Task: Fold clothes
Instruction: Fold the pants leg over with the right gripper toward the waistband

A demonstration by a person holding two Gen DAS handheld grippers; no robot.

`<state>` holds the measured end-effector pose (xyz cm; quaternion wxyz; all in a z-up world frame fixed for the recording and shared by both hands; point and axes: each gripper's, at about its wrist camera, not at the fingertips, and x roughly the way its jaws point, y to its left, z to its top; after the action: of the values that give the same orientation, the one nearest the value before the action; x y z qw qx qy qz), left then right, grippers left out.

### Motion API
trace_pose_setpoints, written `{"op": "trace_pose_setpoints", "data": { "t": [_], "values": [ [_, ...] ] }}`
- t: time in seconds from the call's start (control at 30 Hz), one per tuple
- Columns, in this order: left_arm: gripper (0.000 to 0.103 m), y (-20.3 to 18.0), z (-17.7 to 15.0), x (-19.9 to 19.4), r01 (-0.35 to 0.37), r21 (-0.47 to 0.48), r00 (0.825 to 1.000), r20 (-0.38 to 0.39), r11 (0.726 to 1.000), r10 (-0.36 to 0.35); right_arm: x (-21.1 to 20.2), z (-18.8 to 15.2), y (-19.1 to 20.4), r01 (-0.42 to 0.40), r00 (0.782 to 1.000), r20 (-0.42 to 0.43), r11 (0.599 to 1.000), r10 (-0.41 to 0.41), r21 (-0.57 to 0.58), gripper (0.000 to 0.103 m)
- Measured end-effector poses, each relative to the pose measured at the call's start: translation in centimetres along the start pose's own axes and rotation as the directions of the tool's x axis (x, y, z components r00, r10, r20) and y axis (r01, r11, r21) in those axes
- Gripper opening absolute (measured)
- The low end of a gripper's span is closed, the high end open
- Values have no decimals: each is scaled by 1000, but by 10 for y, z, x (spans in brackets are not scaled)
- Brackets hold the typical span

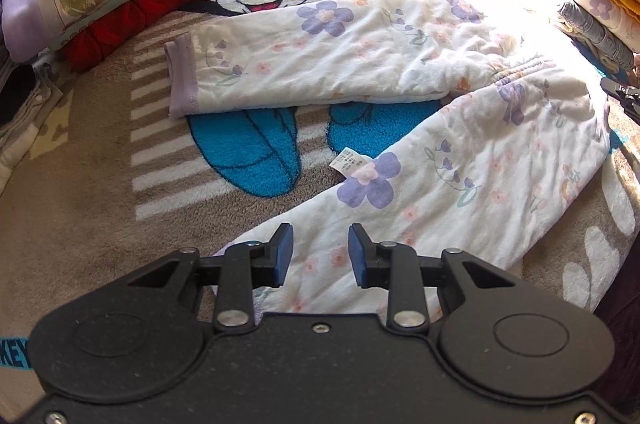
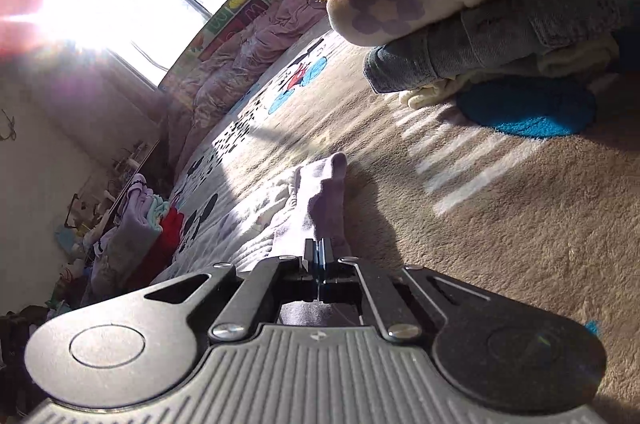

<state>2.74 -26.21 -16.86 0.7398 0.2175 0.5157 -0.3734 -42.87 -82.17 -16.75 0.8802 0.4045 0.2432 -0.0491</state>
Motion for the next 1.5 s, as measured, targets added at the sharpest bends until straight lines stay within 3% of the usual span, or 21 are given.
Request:
{"op": "trace_pose_setpoints", "data": {
  "t": [0.13, 0.3, 0.37, 0.57, 0.63, 0.73, 0.8, 0.9, 1.03, 1.17, 1.3, 1.4, 1.47, 1.5],
  "values": [
    [28, -1, 2, -2, -12, 5, 1000, 9, 1000, 12, 19, -6, 6, 151, 985, -69, 984, -158, -92, 4],
    [29, -2, 5, -6, -28, 8, 999, 29, 1000, 28, 10, -8, 17, 183, 983, 18, 978, -182, -101, 8],
    [29, -4, 8, -3, -36, 3, 999, 31, 999, 36, 11, -7, 39, 159, 987, 44, 971, -154, -177, 8],
    [29, -10, 32, 7, -46, -12, 997, 68, 999, 47, 44, -9, 97, 32, 999, 6, 930, -32, -366, 8],
    [29, -12, 40, 11, -49, -17, 996, 80, 999, 50, 66, -15, 98, 55, 997, -26, 916, -71, -396, 7],
    [29, -14, 51, 16, -54, -24, 994, 98, 998, 56, 104, -31, 70, 86, 985, -99, 901, -141, -425, 0],
    [30, -16, 59, 20, -57, -29, 992, 111, 998, 60, 102, -27, 70, 87, 982, -119, 916, -144, -392, 0],
    [46, -19, 71, 25, -61, -37, 989, 129, 997, 66, 94, -26, 76, 86, 981, -131, 919, -146, -384, 0],
    [46, -10, 85, 29, -48, -89, 986, 156, 995, 61, 78, -18, 81, 56, 987, -124, 934, -106, -353, 16],
    [45, 13, 96, 31, -10, -188, 981, 188, 982, 46, 78, -9, 103, 9, 991, -120, 911, -64, -412, 16],
    [35, -45, 107, 40, 102, 33, 972, 210, 994, -106, 93, -11, 124, -32, 987, -153, 882, -45, -469, 16],
    [33, -105, 108, 46, 154, 269, 960, 188, 951, -209, 108, -20, 133, -49, 982, -181, 872, -46, -487, 16],
    [33, -133, 103, 57, 168, 355, 959, 157, 920, -236, 116, -26, 138, -54, 980, -194, 863, -52, -502, 16],
    [33, -146, 99, 75, 122, 377, 978, 110, 918, -175, 120, -30, 137, -42, 977, -201, 855, -74, -516, 15]
  ]
}}
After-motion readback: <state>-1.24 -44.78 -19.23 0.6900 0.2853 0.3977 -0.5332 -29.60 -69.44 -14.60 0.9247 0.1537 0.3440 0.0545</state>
